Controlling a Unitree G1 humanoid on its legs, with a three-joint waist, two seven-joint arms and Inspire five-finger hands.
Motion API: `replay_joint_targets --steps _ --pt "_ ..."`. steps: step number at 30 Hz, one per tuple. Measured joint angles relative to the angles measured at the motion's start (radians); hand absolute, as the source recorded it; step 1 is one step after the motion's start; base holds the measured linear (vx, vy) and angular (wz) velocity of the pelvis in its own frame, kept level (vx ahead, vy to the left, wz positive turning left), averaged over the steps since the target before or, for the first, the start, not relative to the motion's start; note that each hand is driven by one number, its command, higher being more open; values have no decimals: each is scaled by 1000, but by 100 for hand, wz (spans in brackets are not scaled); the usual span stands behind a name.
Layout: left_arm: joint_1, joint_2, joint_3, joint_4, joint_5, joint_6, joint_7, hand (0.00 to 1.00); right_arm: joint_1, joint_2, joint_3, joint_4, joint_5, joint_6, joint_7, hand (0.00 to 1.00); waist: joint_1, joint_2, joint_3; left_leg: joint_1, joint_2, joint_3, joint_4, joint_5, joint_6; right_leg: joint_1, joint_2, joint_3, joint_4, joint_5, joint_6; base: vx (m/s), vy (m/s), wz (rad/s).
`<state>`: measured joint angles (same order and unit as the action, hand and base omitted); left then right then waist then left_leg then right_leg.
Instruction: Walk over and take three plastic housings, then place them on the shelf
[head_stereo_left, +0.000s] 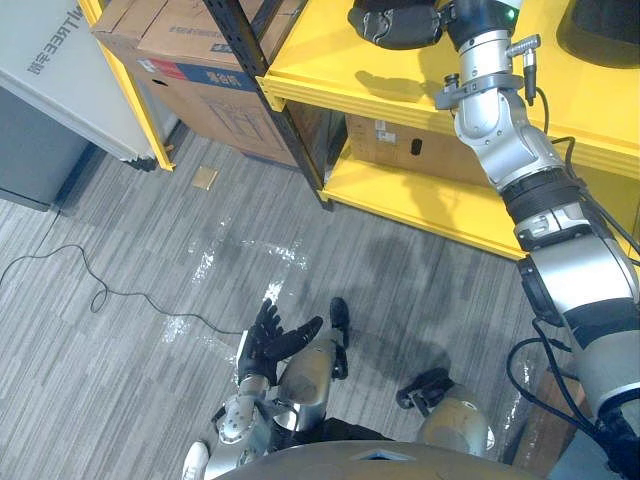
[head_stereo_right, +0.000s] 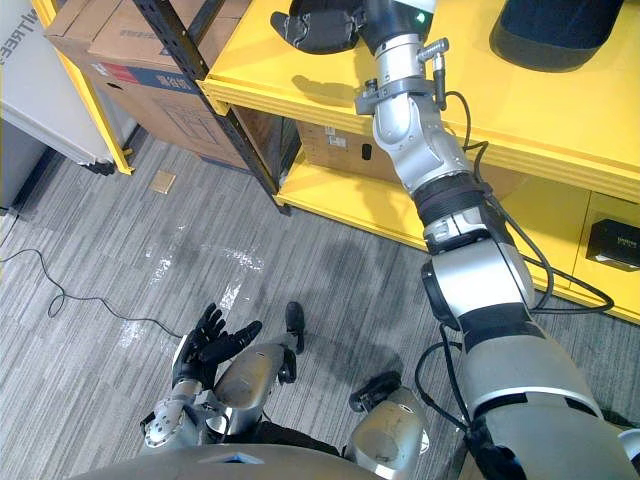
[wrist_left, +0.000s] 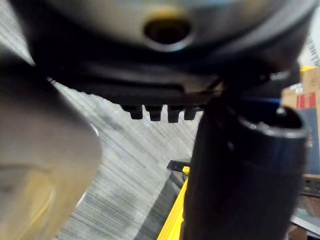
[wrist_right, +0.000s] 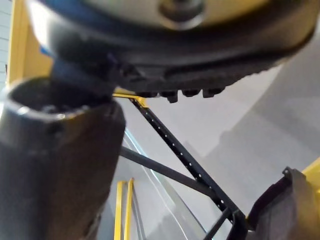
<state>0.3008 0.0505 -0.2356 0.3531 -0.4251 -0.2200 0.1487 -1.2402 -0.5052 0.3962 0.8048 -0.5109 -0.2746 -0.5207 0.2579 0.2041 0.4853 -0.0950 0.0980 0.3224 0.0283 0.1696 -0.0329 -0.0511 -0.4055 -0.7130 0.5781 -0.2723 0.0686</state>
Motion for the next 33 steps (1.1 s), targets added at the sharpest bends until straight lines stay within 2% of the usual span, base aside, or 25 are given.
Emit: replay_joint_targets --steps 6,9,16,21,24,33 --pt "0 0 -2 11 0 -18 0 100 -13 -1 102 36 -125 92 -8 100 15 -4 0 -16 -2 -19 0 4 0 2 -3 -25 0 -2 -1 6 -17 10" --pt "-1 0 -2 15 0 -18 1 100 -50 -2 151 100 -194 161 -9 100 32 -5 1 -31 -6 -29 0 9 3 -3 -10 -36 7 -4 -4 4 -12 13" --pt "-27 0 -3 42 0 -14 3 100 -88 -2 224 138 -228 301 -17 100 50 -6 2 -58 -8 -43 1 17 5 -22 -13 -47 16 -7 -8 -10 -10 6" --pt "-40 0 -9 41 -5 -1 4 100 -123 -12 222 186 -157 404 -64 100 67 -7 2 -77 -15 -46 1 23 7 -44 -26 -47 33 -10 -12 -6 -12 2" --pt "-47 2 -9 41 -9 9 4 100 -144 -13 214 212 -99 444 -81 100 67 -8 3 -77 -16 -46 1 23 7 -45 -26 -47 33 -10 -12 -1 -11 0" --pt "-70 3 -13 40 -10 20 2 100 -172 -50 162 226 88 502 -125 100 67 -9 4 -93 -15 -51 5 23 8 -55 -25 -50 34 -11 -13 -1 -32 1"
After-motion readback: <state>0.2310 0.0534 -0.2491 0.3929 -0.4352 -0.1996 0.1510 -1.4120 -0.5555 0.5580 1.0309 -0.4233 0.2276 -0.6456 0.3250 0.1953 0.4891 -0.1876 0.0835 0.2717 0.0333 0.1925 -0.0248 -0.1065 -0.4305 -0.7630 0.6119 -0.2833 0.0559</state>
